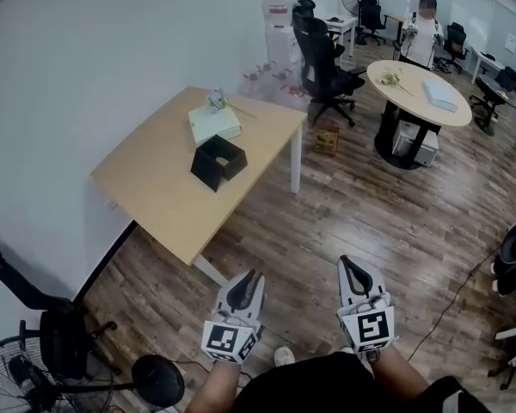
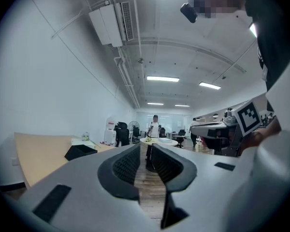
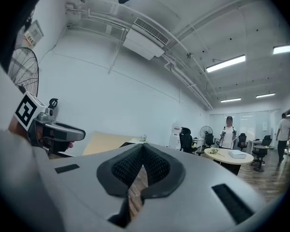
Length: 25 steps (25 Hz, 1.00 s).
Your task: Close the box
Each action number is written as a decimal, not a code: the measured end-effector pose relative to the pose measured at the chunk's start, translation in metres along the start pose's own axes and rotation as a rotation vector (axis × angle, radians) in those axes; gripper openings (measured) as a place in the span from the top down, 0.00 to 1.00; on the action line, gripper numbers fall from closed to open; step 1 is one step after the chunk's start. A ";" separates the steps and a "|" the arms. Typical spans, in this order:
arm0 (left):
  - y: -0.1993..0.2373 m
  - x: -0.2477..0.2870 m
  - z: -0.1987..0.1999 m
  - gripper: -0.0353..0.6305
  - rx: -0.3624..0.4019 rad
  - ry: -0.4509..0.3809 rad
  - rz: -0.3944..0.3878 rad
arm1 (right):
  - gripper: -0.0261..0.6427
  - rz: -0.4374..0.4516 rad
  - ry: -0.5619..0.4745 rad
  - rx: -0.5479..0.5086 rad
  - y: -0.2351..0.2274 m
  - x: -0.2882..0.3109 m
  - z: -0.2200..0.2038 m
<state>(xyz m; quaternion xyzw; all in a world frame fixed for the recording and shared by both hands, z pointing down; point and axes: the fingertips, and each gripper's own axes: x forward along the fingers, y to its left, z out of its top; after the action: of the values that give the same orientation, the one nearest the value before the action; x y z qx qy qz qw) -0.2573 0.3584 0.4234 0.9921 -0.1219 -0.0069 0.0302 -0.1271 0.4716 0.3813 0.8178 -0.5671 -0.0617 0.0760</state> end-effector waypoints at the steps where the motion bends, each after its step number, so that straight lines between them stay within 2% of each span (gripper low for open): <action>1: 0.004 -0.001 0.001 0.76 0.003 -0.005 -0.005 | 0.94 -0.002 -0.001 -0.003 0.004 0.003 0.002; 2: 0.007 -0.001 0.003 0.67 0.004 -0.007 -0.006 | 0.94 -0.003 -0.002 -0.006 0.007 0.005 0.003; 5: 0.021 -0.002 0.005 0.52 -0.005 -0.011 0.017 | 0.94 -0.005 -0.008 -0.005 0.014 0.012 0.008; 7: 0.031 -0.001 0.004 0.39 -0.012 -0.013 0.047 | 0.94 -0.005 -0.006 -0.002 0.015 0.018 0.007; 9: 0.041 0.003 0.001 0.29 -0.017 -0.011 0.076 | 0.94 -0.004 -0.006 -0.002 0.013 0.025 0.006; 11: 0.050 0.010 -0.003 0.25 -0.020 -0.003 0.097 | 0.94 -0.003 -0.013 -0.005 0.008 0.033 0.003; 13: 0.054 0.020 -0.008 0.24 -0.029 0.008 0.094 | 0.94 -0.005 -0.015 0.003 0.000 0.043 -0.002; 16: 0.057 0.043 -0.013 0.30 -0.038 0.025 0.088 | 0.94 0.002 -0.017 0.010 -0.016 0.062 -0.009; 20: 0.072 0.080 -0.016 0.33 -0.076 0.023 0.127 | 0.94 0.034 -0.019 -0.004 -0.044 0.096 -0.017; 25: 0.095 0.125 -0.020 0.35 -0.087 0.032 0.173 | 0.94 0.074 -0.023 -0.018 -0.078 0.147 -0.025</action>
<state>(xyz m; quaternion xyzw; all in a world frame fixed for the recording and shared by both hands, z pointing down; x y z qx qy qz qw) -0.1583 0.2368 0.4480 0.9755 -0.2064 0.0065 0.0757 0.0001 0.3620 0.3883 0.7947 -0.5974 -0.0736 0.0790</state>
